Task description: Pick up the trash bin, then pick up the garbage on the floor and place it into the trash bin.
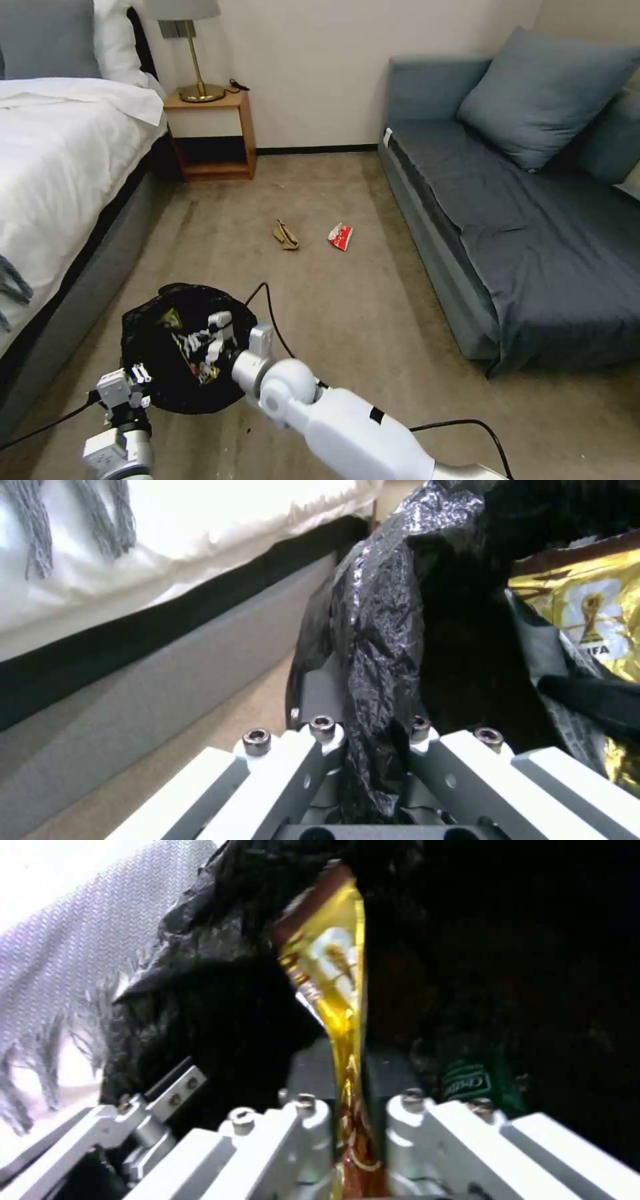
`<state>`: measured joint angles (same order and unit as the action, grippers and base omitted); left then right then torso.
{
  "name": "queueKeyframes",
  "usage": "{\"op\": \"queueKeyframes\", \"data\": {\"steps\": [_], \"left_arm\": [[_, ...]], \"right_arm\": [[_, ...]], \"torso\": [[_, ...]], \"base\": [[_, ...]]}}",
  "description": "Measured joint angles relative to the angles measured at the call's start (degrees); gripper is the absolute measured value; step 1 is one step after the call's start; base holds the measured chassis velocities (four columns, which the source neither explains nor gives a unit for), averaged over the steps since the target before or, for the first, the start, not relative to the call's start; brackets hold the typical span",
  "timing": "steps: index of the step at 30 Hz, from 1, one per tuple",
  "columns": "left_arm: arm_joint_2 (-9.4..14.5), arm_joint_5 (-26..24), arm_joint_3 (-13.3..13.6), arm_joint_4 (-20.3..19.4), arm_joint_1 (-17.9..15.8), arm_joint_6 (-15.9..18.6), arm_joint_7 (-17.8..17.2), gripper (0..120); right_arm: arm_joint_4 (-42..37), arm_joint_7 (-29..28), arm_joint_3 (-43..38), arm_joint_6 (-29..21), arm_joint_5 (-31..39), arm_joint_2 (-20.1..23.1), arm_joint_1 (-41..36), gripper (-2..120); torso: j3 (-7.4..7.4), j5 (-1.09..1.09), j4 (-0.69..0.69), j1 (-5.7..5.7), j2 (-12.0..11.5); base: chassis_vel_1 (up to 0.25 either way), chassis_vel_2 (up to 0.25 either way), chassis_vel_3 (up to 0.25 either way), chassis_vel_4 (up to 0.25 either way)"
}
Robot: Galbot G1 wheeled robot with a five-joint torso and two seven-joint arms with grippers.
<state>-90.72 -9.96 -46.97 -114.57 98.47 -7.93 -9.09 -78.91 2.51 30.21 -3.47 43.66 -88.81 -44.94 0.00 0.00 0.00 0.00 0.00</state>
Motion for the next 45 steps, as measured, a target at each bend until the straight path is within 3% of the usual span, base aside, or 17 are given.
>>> {"op": "queueKeyframes", "data": {"steps": [4,9,15,24,30,35,38,42,45], "left_arm": [[-0.3,-0.2,0.0,0.3,0.2,0.0,0.0,3],[-0.4,-0.4,-0.1,1.2,0.3,-0.4,0.0,3],[0.1,-1.2,-1.0,1.6,0.0,-0.5,-0.2,3],[0.9,-3.0,-2.4,1.8,-1.4,-0.1,-0.9,3],[1.6,-4.2,-3.7,2.0,-2.5,0.6,-1.3,3],[2.5,-5.6,-5.0,2.7,-2.8,0.7,-2.0,3],[2.5,-5.5,-5.2,3.3,-2.8,0.4,-2.5,3],[2.3,-5.2,-5.1,4.6,-3.3,-0.1,-3.0,3],[2.2,-5.2,-5.0,4.8,-3.4,-0.1,-3.1,3]], "right_arm": [[0.4,-0.2,0.7,1.5,-1.2,0.8,0.3,23],[4.3,-0.2,2.1,8.5,-6.7,1.2,1.2,42],[5.7,-0.2,2.3,11.0,-10.9,2.0,1.5,65],[0.1,-0.4,1.6,15.7,-20.9,6.2,-1.7,98],[-7.0,-2.0,-0.3,15.6,-22.0,10.0,-4.8,100],[-11.2,-6.6,-2.3,14.1,-24.2,14.3,-6.9,100],[-11.3,-9.6,-3.9,11.7,-27.0,15.6,-7.4,100],[-7.8,-19.7,-8.7,3.5,-32.9,15.8,-7.2,100],[-6.4,-22.2,-9.8,1.4,-33.9,15.4,-7.0,100]], "torso": [[0.00,0.00,0.00,0.00,0.0],[0.00,0.00,0.00,0.00,0.0],[0.00,0.00,0.00,0.00,0.0],[0.00,0.00,0.00,0.00,0.0],[0.00,0.01,0.00,0.00,0.0],[-0.01,0.02,-0.01,0.00,0.0],[0.00,0.01,-0.01,0.00,0.0],[0.00,0.00,-0.01,0.00,0.0],[0.00,0.01,-0.01,0.00,0.0]], "base": [[0.000,0.000,0.000,0.000],[0.000,0.000,0.000,0.000],[0.000,0.000,0.000,0.000],[0.000,0.000,0.000,0.000],[0.000,0.000,0.000,0.000],[0.000,0.000,0.000,0.000],[0.000,0.000,0.000,0.000],[0.000,0.000,0.000,0.000],[0.000,0.000,0.000,0.000]]}}
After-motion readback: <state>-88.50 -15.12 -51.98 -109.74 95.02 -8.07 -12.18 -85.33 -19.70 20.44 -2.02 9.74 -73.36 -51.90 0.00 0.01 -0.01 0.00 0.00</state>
